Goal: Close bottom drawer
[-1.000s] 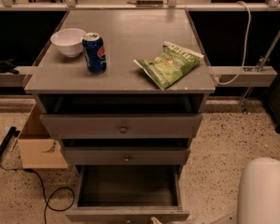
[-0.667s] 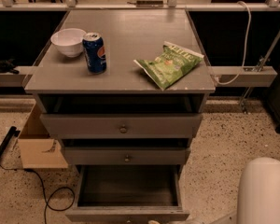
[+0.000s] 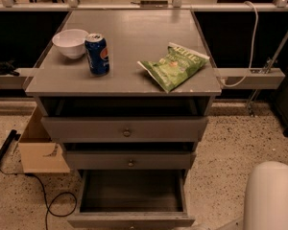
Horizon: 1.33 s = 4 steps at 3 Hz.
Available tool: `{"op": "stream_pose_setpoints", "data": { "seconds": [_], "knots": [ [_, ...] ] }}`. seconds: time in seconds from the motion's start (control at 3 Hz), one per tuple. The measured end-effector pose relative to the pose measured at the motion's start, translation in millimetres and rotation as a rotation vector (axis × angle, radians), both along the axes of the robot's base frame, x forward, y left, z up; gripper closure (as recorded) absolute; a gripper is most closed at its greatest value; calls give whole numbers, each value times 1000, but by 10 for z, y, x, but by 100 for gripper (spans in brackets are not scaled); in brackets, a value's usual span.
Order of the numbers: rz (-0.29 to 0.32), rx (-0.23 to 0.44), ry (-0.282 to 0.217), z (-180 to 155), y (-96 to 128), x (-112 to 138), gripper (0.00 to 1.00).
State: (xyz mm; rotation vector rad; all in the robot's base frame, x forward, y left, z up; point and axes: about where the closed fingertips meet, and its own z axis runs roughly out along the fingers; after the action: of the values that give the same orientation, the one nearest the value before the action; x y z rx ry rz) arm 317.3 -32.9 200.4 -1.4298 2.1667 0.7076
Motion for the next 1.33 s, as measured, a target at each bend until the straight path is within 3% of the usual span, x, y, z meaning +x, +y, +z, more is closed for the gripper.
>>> {"op": "stream_pose_setpoints", "data": {
  "seconds": [0.33, 0.67, 1.0, 1.33],
  "knots": [
    [30, -57, -38, -29, -201, 154, 87],
    [98, -153, -108, -38, -462, 317, 100],
    [132, -179, -153, -57, -425, 425, 100],
    [133, -182, -153, -61, -423, 424, 100]
  ]
}}
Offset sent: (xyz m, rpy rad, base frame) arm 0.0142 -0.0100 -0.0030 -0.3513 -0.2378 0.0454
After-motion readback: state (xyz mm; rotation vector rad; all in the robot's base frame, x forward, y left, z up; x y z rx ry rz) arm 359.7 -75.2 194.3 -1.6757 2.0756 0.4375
